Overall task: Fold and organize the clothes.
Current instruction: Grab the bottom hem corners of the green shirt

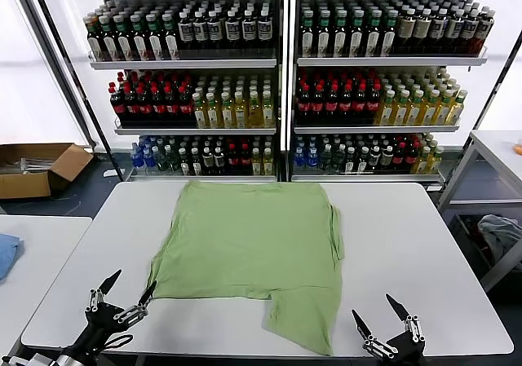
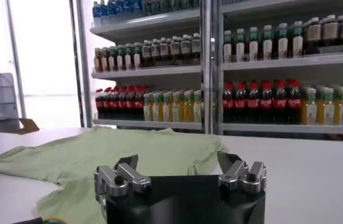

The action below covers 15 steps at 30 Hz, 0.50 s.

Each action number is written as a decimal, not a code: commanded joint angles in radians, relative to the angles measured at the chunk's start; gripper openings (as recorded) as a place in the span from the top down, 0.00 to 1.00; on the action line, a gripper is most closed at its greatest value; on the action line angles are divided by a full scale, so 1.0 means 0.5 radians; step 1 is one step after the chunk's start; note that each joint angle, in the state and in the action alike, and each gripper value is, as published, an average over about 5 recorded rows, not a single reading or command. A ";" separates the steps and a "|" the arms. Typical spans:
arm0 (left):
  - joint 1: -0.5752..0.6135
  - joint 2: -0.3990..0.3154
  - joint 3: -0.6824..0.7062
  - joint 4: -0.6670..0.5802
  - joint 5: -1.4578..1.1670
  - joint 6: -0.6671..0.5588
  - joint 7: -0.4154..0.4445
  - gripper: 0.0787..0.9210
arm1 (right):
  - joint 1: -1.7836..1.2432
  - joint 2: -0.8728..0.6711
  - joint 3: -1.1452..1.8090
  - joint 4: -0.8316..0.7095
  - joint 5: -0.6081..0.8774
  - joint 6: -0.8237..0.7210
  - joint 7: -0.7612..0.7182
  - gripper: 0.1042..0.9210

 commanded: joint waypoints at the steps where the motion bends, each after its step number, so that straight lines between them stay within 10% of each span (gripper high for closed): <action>1: 0.000 0.000 -0.002 0.002 -0.005 0.006 0.004 0.12 | -0.001 0.001 -0.005 0.001 -0.014 0.007 -0.006 0.12; 15: -0.002 0.060 0.060 0.009 -0.017 0.120 -0.121 0.12 | -0.003 -0.102 -0.170 0.096 -0.171 -0.249 0.293 0.12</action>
